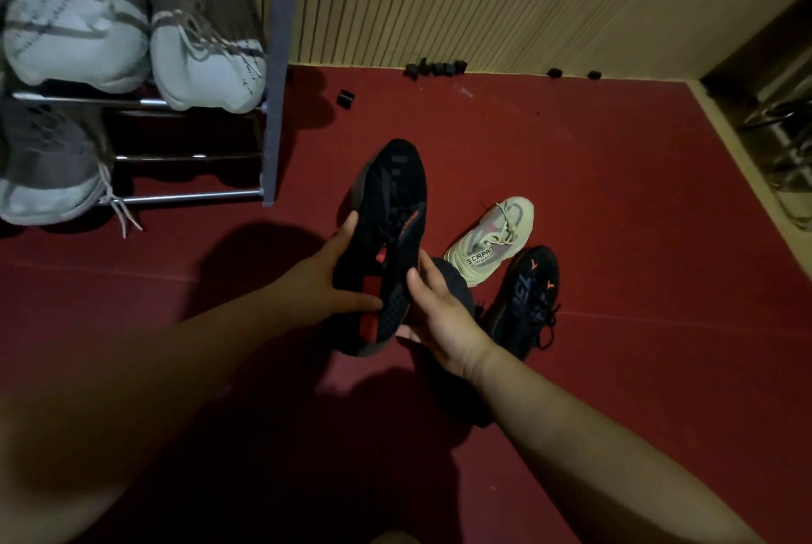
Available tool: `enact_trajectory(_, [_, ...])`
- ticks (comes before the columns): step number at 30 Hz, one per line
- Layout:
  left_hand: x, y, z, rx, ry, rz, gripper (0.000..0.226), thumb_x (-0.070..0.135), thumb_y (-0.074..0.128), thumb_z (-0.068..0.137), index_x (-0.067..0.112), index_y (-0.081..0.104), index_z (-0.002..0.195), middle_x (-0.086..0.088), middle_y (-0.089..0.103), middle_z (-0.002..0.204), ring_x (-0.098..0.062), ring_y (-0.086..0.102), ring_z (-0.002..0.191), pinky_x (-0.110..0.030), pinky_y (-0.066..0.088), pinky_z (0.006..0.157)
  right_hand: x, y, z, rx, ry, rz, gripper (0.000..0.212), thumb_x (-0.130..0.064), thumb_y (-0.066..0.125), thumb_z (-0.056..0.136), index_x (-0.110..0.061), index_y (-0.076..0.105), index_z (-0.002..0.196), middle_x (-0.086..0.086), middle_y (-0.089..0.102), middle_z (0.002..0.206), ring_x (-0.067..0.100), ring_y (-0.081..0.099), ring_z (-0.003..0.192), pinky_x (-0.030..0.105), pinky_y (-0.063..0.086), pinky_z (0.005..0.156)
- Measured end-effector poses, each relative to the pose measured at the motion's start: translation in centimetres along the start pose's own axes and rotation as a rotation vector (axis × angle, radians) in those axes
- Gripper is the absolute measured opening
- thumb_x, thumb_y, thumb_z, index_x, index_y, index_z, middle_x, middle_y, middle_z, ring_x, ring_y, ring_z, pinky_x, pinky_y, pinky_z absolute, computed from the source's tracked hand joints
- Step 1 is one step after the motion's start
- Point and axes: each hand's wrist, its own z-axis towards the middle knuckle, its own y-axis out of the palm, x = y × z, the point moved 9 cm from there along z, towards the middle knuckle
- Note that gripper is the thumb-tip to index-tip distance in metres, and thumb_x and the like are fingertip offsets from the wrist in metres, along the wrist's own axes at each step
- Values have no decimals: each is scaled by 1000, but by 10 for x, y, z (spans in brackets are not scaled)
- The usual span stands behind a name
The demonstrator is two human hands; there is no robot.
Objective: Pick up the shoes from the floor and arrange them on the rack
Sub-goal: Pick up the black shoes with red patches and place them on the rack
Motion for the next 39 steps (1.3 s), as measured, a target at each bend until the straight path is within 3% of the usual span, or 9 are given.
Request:
enact_trajectory(3, [9,20,14,-93,21,91,105,14,73,79,34,-4,147,26,16,142,6,23,131,5,29,88,11,-14,2,24,-7,88,55,-20,46,99,-38,23,145,-21,63,111,1,64,97,25,54,68])
enact_trajectory(10, [-25,-6,50,158,-171,562,96,70,52,76,26,10,151,-13,27,151,-30,28,138,-37,25,114,23,-63,11,139,-14,103,60,-7,44,98,-41,26,144,-15,64,118,11,62,106,32,53,79])
enact_trajectory(15, [-76,7,52,30,-459,358,141,60,78,48,26,-16,148,-16,19,154,-32,28,139,-42,31,112,28,-88,17,231,4,57,62,-6,44,99,-39,20,147,-6,59,122,10,63,100,29,56,74])
enact_trajectory(18, [-83,11,52,69,-473,464,140,50,84,58,27,-23,145,-19,14,154,-36,23,139,-43,28,112,38,-87,20,250,33,14,64,-9,46,98,-39,19,148,-11,62,113,13,64,99,40,54,88])
enact_trajectory(26, [-86,5,53,172,-496,168,132,39,79,32,24,18,148,-10,46,139,-29,49,121,-43,45,101,36,-81,19,242,48,-36,64,-13,48,98,-42,18,147,-11,61,111,10,64,95,37,53,87])
enact_trajectory(31, [-73,6,48,115,-453,-24,117,5,80,68,26,1,151,-4,41,144,-23,45,125,-28,41,99,39,-82,15,233,37,-46,60,-16,48,99,-43,21,146,-14,61,113,13,63,103,42,53,90])
enact_trajectory(34, [-66,10,34,16,-451,-127,117,8,75,75,41,-12,147,5,37,142,-16,48,116,-26,49,73,41,-75,9,200,34,-48,59,-16,46,99,-43,23,145,-12,60,120,12,62,105,38,53,89])
enact_trajectory(36, [-63,6,24,-3,-449,-188,112,8,73,78,48,-9,145,10,40,136,-10,52,100,-24,45,59,41,-72,6,202,35,-36,59,-14,46,99,-40,23,146,-6,55,131,11,60,109,34,51,89])
enact_trajectory(39, [-59,-9,15,39,-434,-248,103,5,70,80,48,3,145,10,48,129,-8,54,94,-28,47,68,34,-63,1,198,23,-8,57,-11,42,100,-34,22,148,-4,49,137,5,58,102,25,51,81])
